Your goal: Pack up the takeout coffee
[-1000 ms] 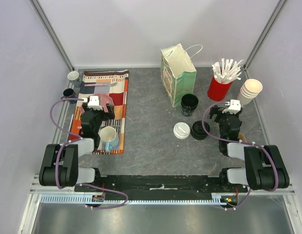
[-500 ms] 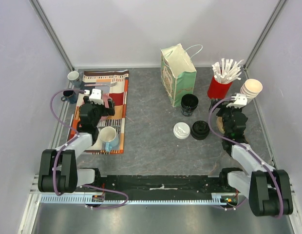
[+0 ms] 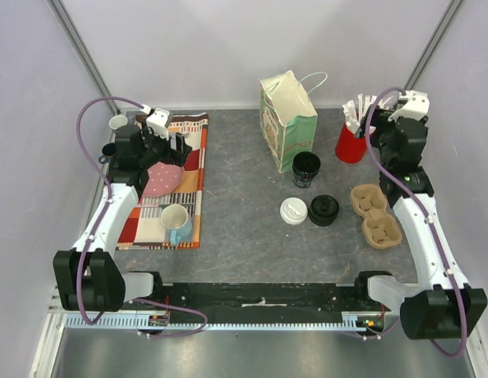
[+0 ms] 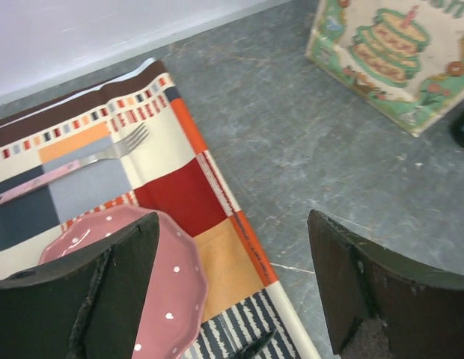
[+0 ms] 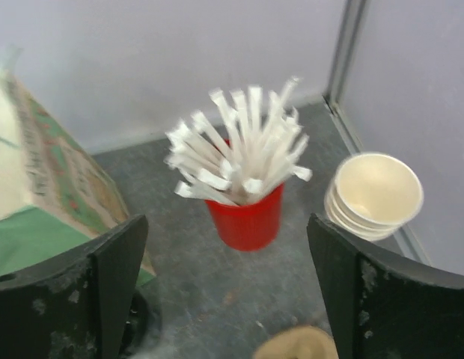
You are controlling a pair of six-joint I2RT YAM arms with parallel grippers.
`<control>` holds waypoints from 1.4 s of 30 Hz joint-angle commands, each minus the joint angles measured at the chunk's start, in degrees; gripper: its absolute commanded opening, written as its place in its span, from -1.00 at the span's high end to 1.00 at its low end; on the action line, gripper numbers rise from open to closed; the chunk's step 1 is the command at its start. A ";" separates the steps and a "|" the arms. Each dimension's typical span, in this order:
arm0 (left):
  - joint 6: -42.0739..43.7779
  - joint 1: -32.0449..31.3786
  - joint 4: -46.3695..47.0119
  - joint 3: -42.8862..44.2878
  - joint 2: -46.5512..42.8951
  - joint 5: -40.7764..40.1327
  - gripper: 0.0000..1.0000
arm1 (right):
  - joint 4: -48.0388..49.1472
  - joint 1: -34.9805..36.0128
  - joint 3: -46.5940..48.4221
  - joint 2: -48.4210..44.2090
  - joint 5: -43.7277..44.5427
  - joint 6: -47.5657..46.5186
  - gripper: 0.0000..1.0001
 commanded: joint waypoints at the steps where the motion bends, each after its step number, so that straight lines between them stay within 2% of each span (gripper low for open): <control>1: 3.15 -0.02 -15.22 6.46 -1.27 9.14 -0.71 | -15.80 -5.20 7.60 5.73 1.58 -1.26 -0.85; 3: 3.15 -0.02 -16.82 7.26 -1.19 11.52 -0.66 | -16.85 -9.57 11.03 8.89 -1.32 -1.61 -0.73; 5: 3.33 -0.10 -18.40 8.31 -0.84 12.67 -0.63 | -16.86 -12.14 13.41 11.53 -2.73 -3.45 -0.51; 10: 2.89 -0.37 -18.93 10.51 0.22 13.38 -0.61 | -15.98 -16.90 20.62 22.08 -5.27 -8.20 -0.34; 13: 2.63 -0.37 -19.02 11.04 0.48 13.20 -0.61 | -14.92 -17.69 23.17 26.91 -10.55 -13.12 -0.32; 21: 2.63 -0.37 -18.85 10.60 0.66 13.55 -0.60 | -16.50 -18.66 26.87 35.52 -9.24 -15.84 -0.30; 29: 2.28 -0.37 -18.85 10.78 1.19 13.64 -0.60 | -18.53 -18.66 28.36 39.05 -8.71 -19.54 0.00; 33: 2.01 -0.37 -18.67 10.78 1.19 13.64 -0.60 | -18.96 -18.66 29.76 40.54 -9.33 -19.98 0.03; 42: 1.84 -0.37 -18.76 10.95 1.19 13.29 -0.60 | -21.25 -18.66 31.97 42.66 -9.07 -20.51 0.24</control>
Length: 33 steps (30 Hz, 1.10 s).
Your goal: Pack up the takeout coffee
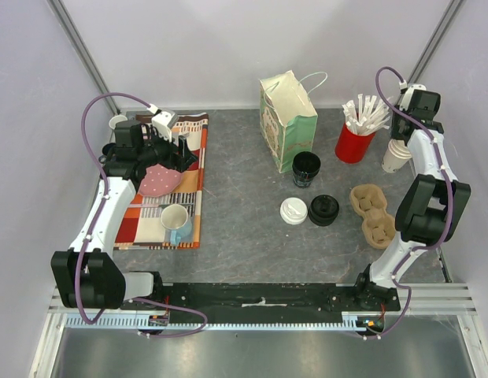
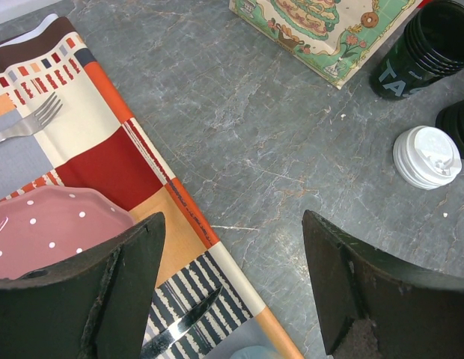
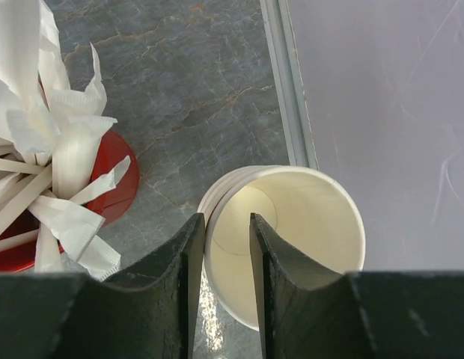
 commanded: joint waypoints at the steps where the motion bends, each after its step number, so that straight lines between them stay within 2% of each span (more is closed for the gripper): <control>1: 0.55 -0.19 0.15 2.10 0.12 1.71 -0.60 | -1.25 -0.28 2.46 0.52 -0.17 -0.80 0.24; 5: 0.55 -0.19 0.15 2.19 0.11 1.62 -0.60 | -1.96 -0.28 2.90 0.95 -1.05 -0.09 0.29; 14: 0.64 -0.19 0.15 2.19 0.11 1.79 -0.60 | -3.19 -0.28 4.30 0.61 -1.84 0.61 0.65; 18: 0.64 -0.19 0.06 2.19 0.20 1.88 -0.60 | -3.63 -0.28 4.57 0.78 -1.93 0.61 0.88; 24: 0.64 -0.19 0.15 2.36 0.38 2.23 -0.60 | -4.59 -0.28 5.27 0.61 -2.19 1.05 1.00; 33: 0.99 -0.19 0.32 2.37 0.64 2.67 -0.60 | -5.65 -0.36 7.21 -1.77 -0.17 2.37 1.00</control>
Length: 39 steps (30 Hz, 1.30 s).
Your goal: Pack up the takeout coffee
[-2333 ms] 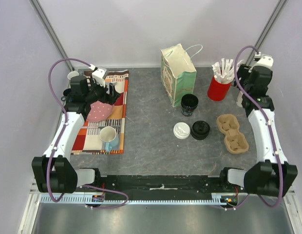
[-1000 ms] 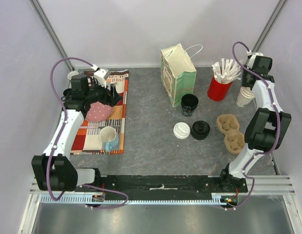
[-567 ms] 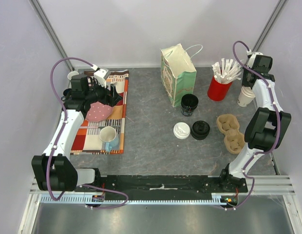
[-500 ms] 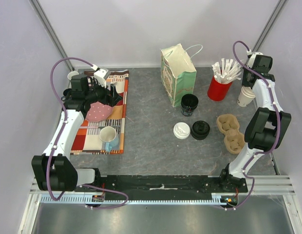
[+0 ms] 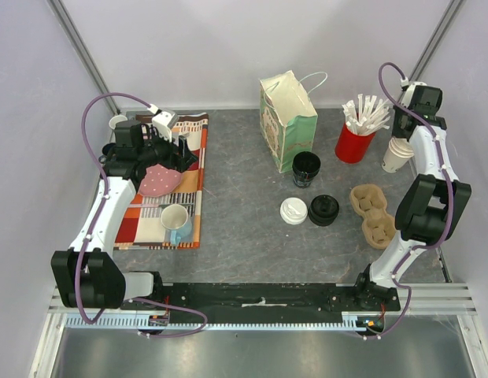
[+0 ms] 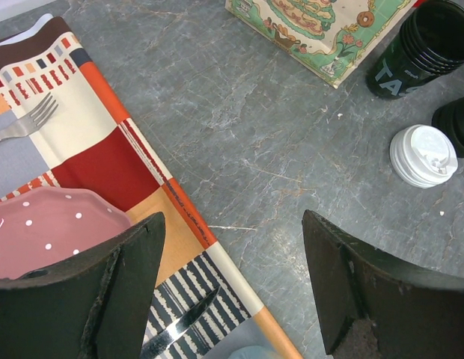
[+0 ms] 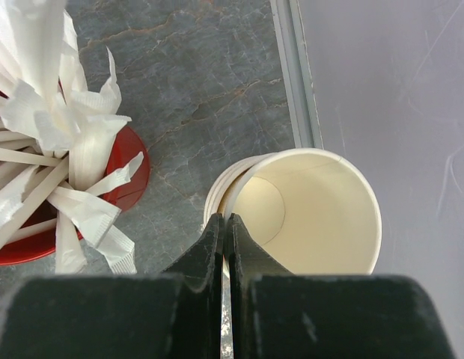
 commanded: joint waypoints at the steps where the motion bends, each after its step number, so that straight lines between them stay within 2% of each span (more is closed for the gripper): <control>1: 0.90 -0.19 0.39 2.34 0.49 2.37 -0.60 | -0.14 -0.25 3.62 -3.21 1.38 1.47 1.00; 20: 0.46 -0.19 0.74 3.05 0.84 2.80 -0.60 | -1.81 -0.08 10.39 -9.19 8.15 2.09 1.00; 30: 0.46 -0.19 0.65 3.05 0.58 2.72 -0.60 | 3.36 1.50 11.53 -19.10 1.84 4.55 1.00; 32: 0.64 -0.19 0.48 3.22 0.49 2.63 -0.60 | 4.95 3.08 10.66 -22.53 -4.63 4.73 1.00; 35: 0.55 -0.11 -0.05 3.40 0.49 1.93 -0.64 | 9.25 10.00 7.24 -28.32 -11.60 1.40 1.00; 37: 0.64 -0.11 -1.18 4.01 0.75 1.14 -0.71 | 11.11 18.96 3.99 -31.24 -14.86 -2.29 1.00; 39: 0.64 -0.02 -2.42 5.06 1.19 0.44 -0.75 | 11.72 25.63 0.48 -34.76 -24.31 -4.94 1.00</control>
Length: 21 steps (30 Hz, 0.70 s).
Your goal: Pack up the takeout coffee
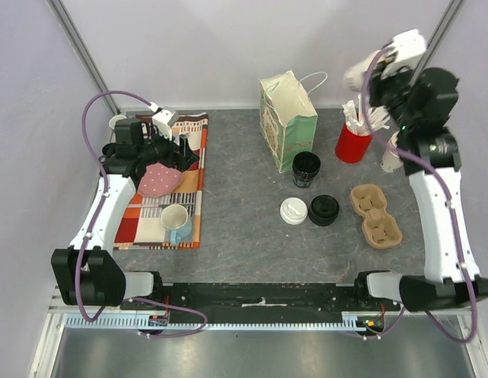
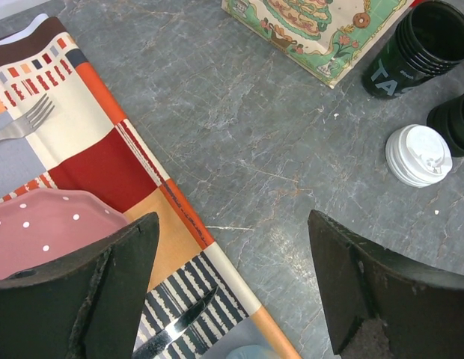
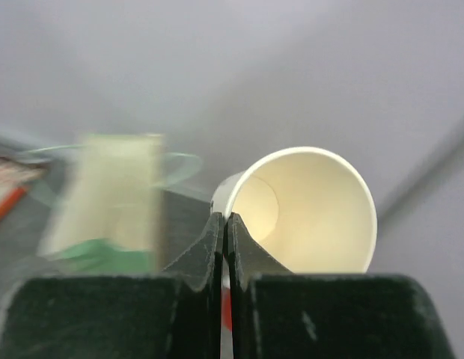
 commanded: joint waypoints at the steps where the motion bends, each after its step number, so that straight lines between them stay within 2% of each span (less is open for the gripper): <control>1: 0.55 -0.02 -3.20 4.45 0.67 -1.10 -0.75 | 5.54 13.10 -5.98 -7.57 -20.16 -5.99 1.00; 4: 0.55 0.33 -5.50 6.21 1.72 -1.89 -0.76 | 5.37 23.28 -12.66 -10.39 -22.30 -7.83 1.00; 7: 0.46 0.68 -6.73 6.31 1.99 -2.59 -0.76 | 2.74 34.80 -18.29 -9.52 -15.90 -10.73 1.00; 9: 0.46 0.68 -6.73 5.87 1.73 -3.21 -0.76 | 0.54 43.21 -20.22 -5.58 -11.68 -12.31 1.00; 12: 0.64 0.77 -7.08 5.52 1.20 -3.74 -0.76 | 0.62 51.40 -21.64 0.75 -6.92 -13.81 1.00; 17: 1.16 0.86 -7.09 4.81 0.06 -5.05 -0.76 | 0.79 57.75 -20.15 11.48 -3.93 -15.39 1.00; 21: 1.34 0.86 -7.09 4.28 -0.12 -5.41 -0.76 | 0.53 58.91 -19.27 16.05 -4.81 -16.98 1.00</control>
